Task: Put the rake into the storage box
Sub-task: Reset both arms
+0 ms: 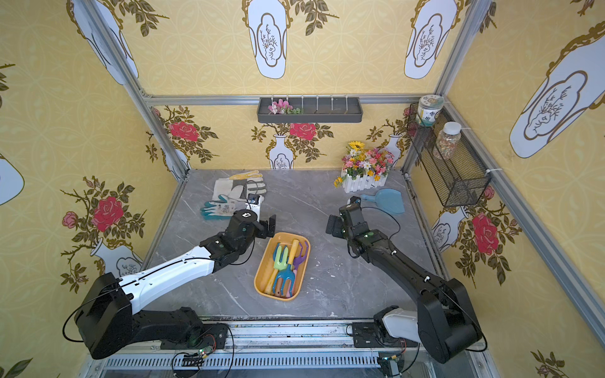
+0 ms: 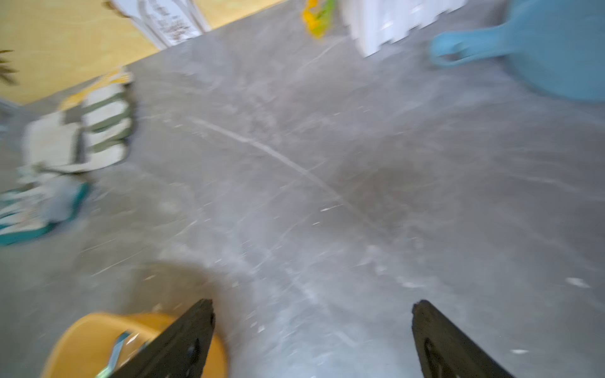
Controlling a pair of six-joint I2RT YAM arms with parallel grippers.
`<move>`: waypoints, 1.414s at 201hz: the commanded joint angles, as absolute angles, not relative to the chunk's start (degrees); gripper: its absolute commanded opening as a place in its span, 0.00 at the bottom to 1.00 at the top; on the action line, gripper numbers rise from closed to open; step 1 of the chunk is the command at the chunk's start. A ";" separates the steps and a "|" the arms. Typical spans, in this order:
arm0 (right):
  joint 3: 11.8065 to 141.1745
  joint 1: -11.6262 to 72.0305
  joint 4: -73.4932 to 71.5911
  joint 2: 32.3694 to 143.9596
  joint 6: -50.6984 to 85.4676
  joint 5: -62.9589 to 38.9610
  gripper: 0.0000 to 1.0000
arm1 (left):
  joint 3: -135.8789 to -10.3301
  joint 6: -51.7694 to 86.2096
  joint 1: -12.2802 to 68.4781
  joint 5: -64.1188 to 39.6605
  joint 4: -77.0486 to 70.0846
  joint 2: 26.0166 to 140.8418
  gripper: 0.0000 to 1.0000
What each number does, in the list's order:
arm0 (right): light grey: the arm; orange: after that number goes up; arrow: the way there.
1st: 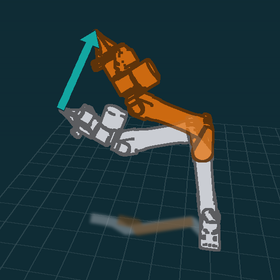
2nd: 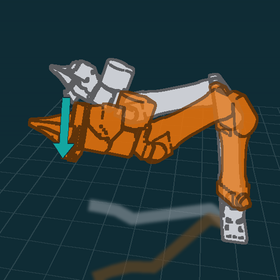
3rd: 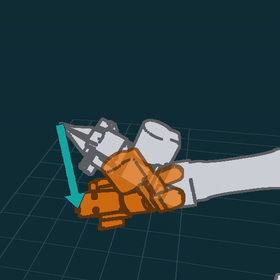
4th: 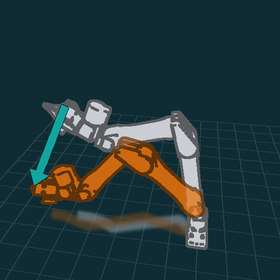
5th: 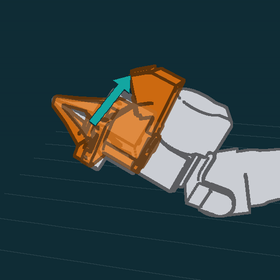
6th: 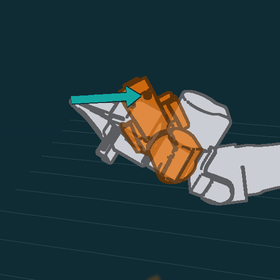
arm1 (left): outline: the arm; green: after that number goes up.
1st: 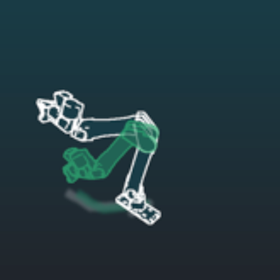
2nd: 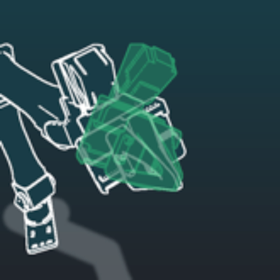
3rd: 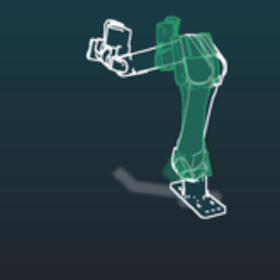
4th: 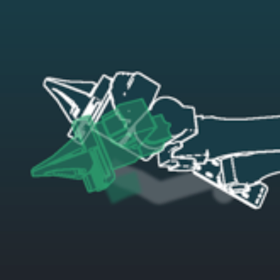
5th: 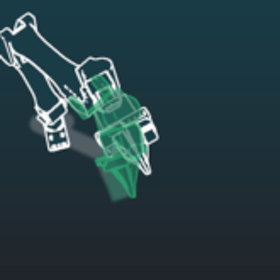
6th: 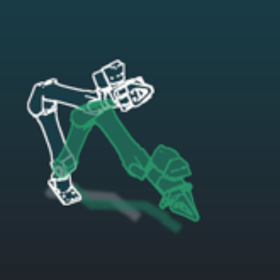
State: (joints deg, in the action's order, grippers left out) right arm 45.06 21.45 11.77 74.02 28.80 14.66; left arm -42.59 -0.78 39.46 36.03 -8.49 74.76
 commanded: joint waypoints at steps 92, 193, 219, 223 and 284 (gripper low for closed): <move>26.72 17.81 -33.05 85.93 -4.18 34.49 0.97 | -25.83 -2.32 5.40 19.71 -43.02 78.10 1.00; 12.34 3.61 -55.83 83.12 -1.24 5.39 0.97 | -20.88 -5.86 0.04 12.65 -42.93 68.40 1.00; 12.41 3.40 -54.74 82.65 -0.91 5.32 0.97 | -20.29 -2.10 0.08 13.59 -36.43 67.22 1.00; 12.51 3.41 -54.53 82.52 -0.96 5.29 0.97 | -19.86 -2.11 0.03 13.32 -37.49 67.65 1.00; 12.66 3.36 -53.28 82.05 -0.66 5.27 0.97 | -20.50 -3.79 -0.02 1.64 -36.79 69.26 1.00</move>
State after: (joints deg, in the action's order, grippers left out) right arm 12.58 3.33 -51.03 82.00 -0.43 5.93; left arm -22.00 -3.42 0.01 7.20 -36.97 70.30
